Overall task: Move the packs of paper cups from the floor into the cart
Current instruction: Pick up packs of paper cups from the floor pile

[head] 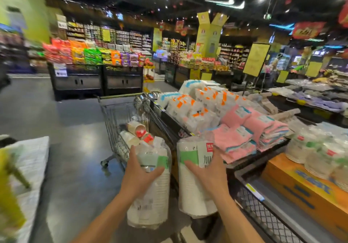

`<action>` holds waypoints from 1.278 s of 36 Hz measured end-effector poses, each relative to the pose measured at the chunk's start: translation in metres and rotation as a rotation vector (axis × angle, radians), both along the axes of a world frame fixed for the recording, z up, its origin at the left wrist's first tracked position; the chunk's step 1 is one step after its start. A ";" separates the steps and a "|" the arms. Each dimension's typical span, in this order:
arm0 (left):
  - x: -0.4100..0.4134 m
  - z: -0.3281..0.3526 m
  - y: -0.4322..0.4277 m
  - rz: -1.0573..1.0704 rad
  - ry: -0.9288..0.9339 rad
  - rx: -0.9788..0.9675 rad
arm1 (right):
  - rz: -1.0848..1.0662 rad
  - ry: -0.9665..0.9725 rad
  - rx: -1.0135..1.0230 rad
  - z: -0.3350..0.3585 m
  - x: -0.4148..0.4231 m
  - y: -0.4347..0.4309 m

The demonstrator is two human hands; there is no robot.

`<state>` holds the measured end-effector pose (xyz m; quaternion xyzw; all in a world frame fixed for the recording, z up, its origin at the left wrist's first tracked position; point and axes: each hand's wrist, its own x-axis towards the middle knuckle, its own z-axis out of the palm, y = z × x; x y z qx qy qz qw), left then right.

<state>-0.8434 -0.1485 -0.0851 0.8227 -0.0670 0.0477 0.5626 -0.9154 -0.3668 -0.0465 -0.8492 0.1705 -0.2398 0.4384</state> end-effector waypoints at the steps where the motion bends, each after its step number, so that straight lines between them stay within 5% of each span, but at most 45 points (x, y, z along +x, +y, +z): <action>1: 0.010 -0.001 0.008 0.032 0.022 0.017 | 0.022 0.007 0.006 0.000 0.013 0.005; 27: 0.276 -0.057 -0.045 0.398 0.165 -0.144 | 0.339 0.211 -0.009 -0.070 0.375 -0.080; 46: 0.519 -0.109 -0.032 0.369 0.226 -0.111 | 0.337 0.345 -0.031 -0.118 0.615 -0.031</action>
